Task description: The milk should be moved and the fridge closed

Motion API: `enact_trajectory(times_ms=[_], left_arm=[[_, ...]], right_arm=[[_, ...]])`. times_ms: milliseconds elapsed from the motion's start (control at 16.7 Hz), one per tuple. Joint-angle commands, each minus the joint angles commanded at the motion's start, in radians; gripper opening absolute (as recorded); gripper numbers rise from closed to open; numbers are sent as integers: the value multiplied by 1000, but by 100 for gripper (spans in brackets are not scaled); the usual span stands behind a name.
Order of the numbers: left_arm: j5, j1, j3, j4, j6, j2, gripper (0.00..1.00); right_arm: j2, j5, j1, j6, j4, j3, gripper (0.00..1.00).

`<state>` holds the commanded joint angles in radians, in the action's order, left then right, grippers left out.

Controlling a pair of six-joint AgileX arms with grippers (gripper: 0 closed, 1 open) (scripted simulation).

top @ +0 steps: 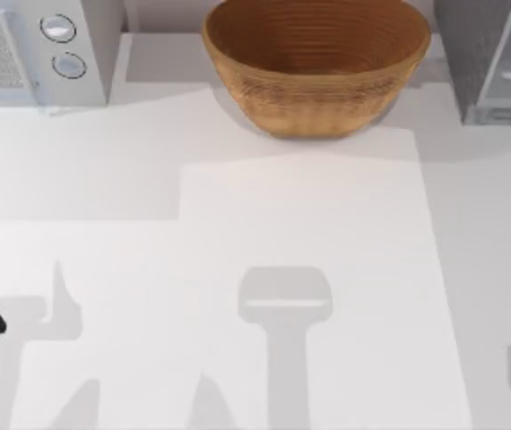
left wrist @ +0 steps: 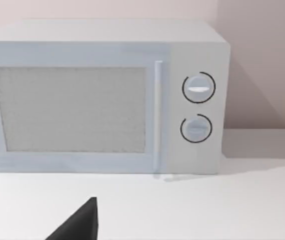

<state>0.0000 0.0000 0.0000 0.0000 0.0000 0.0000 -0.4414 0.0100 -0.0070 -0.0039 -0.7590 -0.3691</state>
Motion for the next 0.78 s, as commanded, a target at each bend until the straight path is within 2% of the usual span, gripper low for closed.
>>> enact_trajectory(times_ms=[240,420,600,780], left_arm=[[0,0,0,0,0,0,100],[0,0,0,0,0,0,100],[0,0,0,0,0,0,100],[0,0,0,0,0,0,100]], right_arm=[[-183,2,1,-4,-370,-150,100],[-288,1,4,-6,-576,-235,100],[-351,-1,7,-7,-690,-286,100],[-363,-1,7,-7,-711,-296,100]])
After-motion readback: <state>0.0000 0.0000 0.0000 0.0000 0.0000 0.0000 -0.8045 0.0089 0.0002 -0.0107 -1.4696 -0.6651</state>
